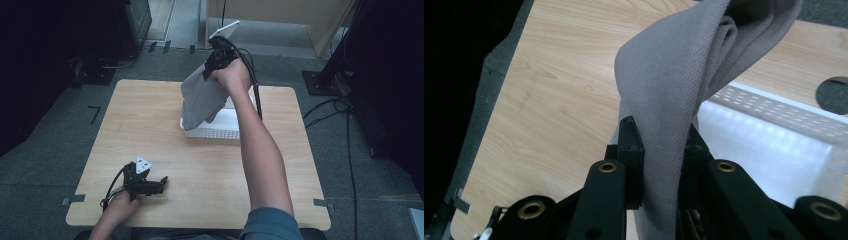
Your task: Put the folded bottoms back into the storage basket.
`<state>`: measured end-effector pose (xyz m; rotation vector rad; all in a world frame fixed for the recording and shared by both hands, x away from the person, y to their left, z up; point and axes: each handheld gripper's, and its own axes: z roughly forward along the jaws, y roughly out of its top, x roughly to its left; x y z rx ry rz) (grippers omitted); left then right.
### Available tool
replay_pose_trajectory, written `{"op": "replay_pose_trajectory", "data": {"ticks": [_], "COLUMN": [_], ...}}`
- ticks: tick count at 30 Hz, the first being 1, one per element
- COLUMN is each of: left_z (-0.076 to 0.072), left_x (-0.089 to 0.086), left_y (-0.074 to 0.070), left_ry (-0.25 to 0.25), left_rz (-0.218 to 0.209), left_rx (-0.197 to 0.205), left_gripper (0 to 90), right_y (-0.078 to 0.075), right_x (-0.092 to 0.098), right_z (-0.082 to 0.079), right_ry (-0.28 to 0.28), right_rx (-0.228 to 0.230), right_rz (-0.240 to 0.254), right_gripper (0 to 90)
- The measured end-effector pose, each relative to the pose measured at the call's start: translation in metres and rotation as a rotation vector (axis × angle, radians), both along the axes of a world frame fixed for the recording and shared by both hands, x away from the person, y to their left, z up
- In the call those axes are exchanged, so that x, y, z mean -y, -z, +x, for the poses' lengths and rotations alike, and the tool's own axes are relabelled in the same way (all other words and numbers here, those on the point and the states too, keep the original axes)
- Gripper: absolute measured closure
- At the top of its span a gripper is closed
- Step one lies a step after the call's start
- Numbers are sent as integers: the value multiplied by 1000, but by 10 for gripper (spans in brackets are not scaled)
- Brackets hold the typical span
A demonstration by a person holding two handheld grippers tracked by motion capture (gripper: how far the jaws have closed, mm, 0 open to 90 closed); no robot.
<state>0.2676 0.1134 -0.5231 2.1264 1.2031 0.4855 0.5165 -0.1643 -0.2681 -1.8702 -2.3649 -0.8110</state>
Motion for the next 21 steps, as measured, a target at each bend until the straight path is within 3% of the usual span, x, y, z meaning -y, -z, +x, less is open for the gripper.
{"op": "replay_pose_trajectory", "data": {"ticks": [11,16,21], "left_z": [0,0,0], "left_x": [0,0,0], "left_y": [0,0,0], "left_ry": [0,0,-1], "left_rz": [2,-1,1], "left_rx": [0,0,2], "left_gripper": [0,0,0], "right_y": [67,97,111], "right_x": [44,63,76], "right_z": [7,1,-5], "right_ry": [119,143,167], "right_rx": [-58,-51,-55], "right_rz": [76,123,150], "right_gripper": [777,776,775]}}
